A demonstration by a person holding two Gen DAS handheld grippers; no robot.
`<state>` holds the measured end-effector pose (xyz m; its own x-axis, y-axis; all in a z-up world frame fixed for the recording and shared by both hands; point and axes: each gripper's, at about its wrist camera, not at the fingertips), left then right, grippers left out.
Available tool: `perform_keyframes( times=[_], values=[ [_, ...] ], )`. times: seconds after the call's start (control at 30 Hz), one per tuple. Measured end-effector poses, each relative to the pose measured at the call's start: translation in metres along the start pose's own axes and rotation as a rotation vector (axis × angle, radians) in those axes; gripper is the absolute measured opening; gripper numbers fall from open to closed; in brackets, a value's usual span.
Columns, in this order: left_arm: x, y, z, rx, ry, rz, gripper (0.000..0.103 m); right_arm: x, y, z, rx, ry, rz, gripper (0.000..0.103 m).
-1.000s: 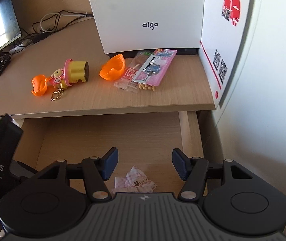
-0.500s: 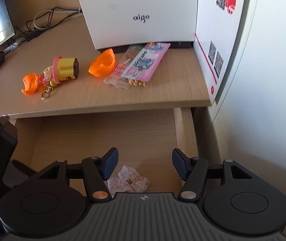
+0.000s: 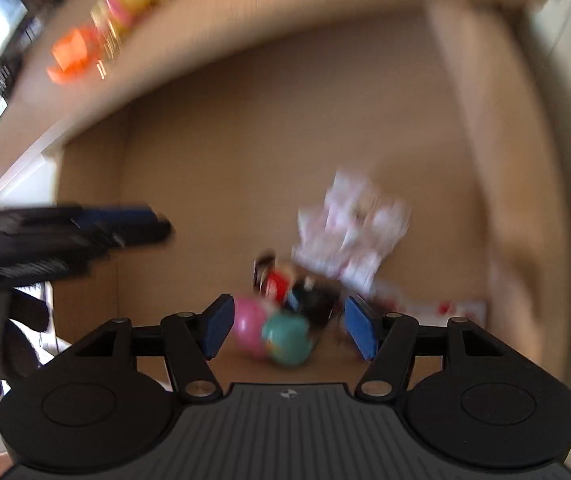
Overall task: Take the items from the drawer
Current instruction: 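Lower the left tool into the drawer and grasp the pink bird toy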
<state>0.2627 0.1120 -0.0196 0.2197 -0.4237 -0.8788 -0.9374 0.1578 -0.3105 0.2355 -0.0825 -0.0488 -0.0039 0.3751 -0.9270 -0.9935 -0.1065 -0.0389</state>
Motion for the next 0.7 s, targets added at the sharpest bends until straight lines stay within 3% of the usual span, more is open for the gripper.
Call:
perform_keyframes(
  times=[0.1, 0.2, 0.33, 0.5, 0.7],
  values=[
    [-0.009, 0.008, 0.002, -0.013, 0.000, -0.037, 0.038, 0.021, -0.002, 0.007, 0.029, 0.005, 0.102, 0.062],
    [-0.020, 0.018, 0.008, -0.010, -0.017, -0.069, 0.039, 0.040, -0.004, 0.015, 0.073, -0.049, 0.190, 0.062],
    [-0.038, 0.034, 0.032, -0.030, -0.007, -0.071, 0.039, 0.060, -0.012, 0.033, 0.087, -0.085, 0.233, 0.062],
    [-0.039, 0.043, 0.043, -0.043, -0.013, -0.058, 0.039, 0.053, -0.038, 0.056, 0.079, -0.124, 0.054, 0.061],
    [-0.022, 0.042, 0.023, 0.132, 0.026, 0.048, 0.039, 0.004, -0.040, 0.081, -0.104, 0.014, -0.202, 0.061]
  ],
)
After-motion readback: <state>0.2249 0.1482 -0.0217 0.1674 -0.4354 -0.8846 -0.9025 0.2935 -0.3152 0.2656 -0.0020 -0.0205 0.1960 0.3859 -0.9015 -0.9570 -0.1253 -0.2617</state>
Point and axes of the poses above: each gripper's, at about its wrist camera, not at the fingertips, and x roughly the way its jaws point, z to its left, y to its underside, and after that the axes turned 1 degree about x, right-handed
